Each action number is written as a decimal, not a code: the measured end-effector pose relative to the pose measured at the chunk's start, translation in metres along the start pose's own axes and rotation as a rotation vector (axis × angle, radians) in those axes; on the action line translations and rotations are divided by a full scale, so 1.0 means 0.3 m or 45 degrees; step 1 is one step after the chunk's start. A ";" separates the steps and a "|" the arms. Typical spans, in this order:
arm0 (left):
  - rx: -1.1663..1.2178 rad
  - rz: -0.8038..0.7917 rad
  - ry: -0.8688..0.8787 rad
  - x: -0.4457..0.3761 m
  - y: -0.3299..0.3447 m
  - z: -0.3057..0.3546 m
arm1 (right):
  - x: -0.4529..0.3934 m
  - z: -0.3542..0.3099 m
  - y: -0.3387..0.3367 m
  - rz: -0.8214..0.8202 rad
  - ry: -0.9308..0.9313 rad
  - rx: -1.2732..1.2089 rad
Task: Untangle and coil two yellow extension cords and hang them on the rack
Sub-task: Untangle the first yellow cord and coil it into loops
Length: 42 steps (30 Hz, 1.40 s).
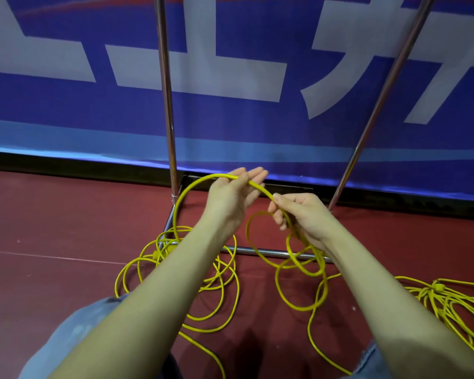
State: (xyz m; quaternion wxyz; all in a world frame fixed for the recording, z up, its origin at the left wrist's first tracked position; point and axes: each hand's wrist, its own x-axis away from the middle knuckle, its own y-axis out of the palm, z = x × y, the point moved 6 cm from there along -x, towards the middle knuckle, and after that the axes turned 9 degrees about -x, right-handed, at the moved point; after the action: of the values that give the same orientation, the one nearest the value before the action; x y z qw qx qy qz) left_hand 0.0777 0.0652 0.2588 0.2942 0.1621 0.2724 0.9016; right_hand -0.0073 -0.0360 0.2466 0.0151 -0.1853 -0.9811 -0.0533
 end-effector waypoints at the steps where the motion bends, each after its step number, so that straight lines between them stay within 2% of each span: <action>1: 0.013 -0.020 -0.017 0.005 0.009 -0.010 | 0.002 -0.006 0.008 -0.012 -0.004 -0.008; 5: 0.089 -0.011 0.002 0.004 0.009 0.016 | 0.008 0.001 0.018 -0.074 0.014 -0.038; 10: 0.072 0.044 0.077 0.012 -0.007 0.067 | -0.003 0.057 -0.009 -0.083 0.079 0.140; 16: 0.048 0.078 0.127 0.016 -0.017 0.089 | -0.007 0.081 -0.009 -0.123 0.134 0.076; 19: 0.069 0.110 0.133 0.001 -0.032 0.076 | -0.001 0.059 -0.013 -0.046 0.147 0.070; 22: -0.025 0.022 0.038 -0.007 -0.009 0.016 | 0.010 0.040 -0.030 0.024 0.175 0.039; 25: -0.105 -0.046 -0.026 0.003 0.027 -0.033 | 0.018 0.019 -0.017 0.001 0.183 -0.035; 32: 0.014 0.017 0.123 0.021 0.034 0.056 | 0.016 -0.040 0.011 -0.071 0.096 -0.192; 38: 0.022 0.074 0.178 0.035 0.009 0.117 | 0.008 0.000 0.010 -0.146 0.236 0.004; 42: 0.051 0.108 0.207 0.032 -0.004 0.122 | 0.005 -0.012 0.023 -0.135 0.169 0.028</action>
State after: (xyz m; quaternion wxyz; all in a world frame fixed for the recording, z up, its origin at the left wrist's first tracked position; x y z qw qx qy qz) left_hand 0.0873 0.0866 0.2887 0.2293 0.1058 0.3063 0.9178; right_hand -0.0061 -0.0294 0.2508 0.0795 -0.1288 -0.9869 -0.0554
